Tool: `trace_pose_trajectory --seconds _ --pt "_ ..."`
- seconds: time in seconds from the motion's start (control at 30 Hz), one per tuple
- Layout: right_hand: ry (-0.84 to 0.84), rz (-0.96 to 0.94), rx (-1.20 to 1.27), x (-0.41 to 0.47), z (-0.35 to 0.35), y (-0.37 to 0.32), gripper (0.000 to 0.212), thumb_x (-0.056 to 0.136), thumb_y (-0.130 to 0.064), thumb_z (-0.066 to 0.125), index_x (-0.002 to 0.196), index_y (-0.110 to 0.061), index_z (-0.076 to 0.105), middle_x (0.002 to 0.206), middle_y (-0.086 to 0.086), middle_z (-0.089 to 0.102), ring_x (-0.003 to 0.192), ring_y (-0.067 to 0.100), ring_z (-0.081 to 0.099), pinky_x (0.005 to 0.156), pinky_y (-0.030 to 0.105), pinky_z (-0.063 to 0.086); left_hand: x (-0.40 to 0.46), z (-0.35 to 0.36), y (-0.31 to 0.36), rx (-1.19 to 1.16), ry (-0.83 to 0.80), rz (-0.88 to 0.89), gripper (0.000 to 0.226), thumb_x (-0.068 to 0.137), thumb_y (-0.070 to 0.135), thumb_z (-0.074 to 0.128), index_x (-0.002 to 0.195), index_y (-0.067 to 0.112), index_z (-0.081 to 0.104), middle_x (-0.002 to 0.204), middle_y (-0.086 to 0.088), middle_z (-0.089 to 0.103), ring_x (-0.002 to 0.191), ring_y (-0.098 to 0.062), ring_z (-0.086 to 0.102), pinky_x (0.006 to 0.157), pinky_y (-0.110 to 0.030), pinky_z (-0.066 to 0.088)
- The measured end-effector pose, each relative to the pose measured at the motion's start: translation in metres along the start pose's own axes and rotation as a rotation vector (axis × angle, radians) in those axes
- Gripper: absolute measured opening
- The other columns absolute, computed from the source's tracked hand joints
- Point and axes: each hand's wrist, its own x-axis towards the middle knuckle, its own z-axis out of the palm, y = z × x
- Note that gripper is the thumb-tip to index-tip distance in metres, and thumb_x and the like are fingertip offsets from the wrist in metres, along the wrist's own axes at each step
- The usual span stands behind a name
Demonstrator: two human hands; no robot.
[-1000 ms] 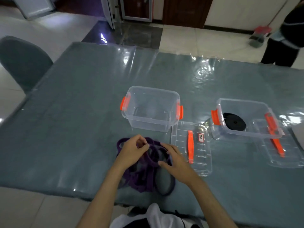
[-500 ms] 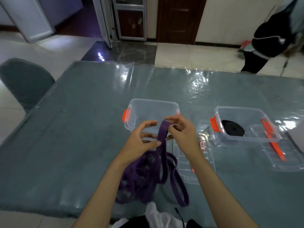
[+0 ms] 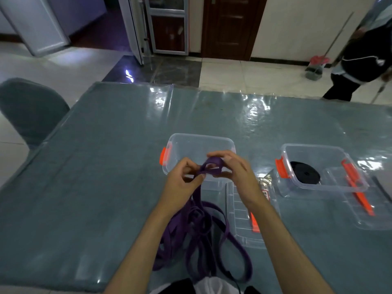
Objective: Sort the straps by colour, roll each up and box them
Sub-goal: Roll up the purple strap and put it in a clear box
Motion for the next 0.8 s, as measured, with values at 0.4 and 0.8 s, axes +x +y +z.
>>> trace_pose_trajectory --seconds 0.4,0.8 --pt "0.111 0.102 0.108 0.000 0.001 -0.011 0.019 0.091 -0.013 0.081 0.108 -0.020 0.081 0.104 0.013 0.076 0.089 0.031 0.079 0.081 0.035 0.065 0.007 -0.016 0.003 0.391 -0.023 0.276 0.023 0.092 0.022 0.081 0.101 0.032 0.062 0.103 0.019 0.066 0.101 -0.007 0.066 0.090 -0.018 0.053" --pt "0.097 0.216 0.168 -0.004 -0.004 -0.021 0.022 0.082 -0.019 0.089 0.103 -0.019 0.081 0.102 0.011 0.079 0.095 0.027 0.079 0.082 0.034 0.064 -0.002 0.002 0.017 0.282 0.054 0.242 0.039 0.089 0.030 0.085 0.104 0.054 0.059 0.108 0.028 0.070 0.107 0.004 0.067 0.091 -0.008 0.049"
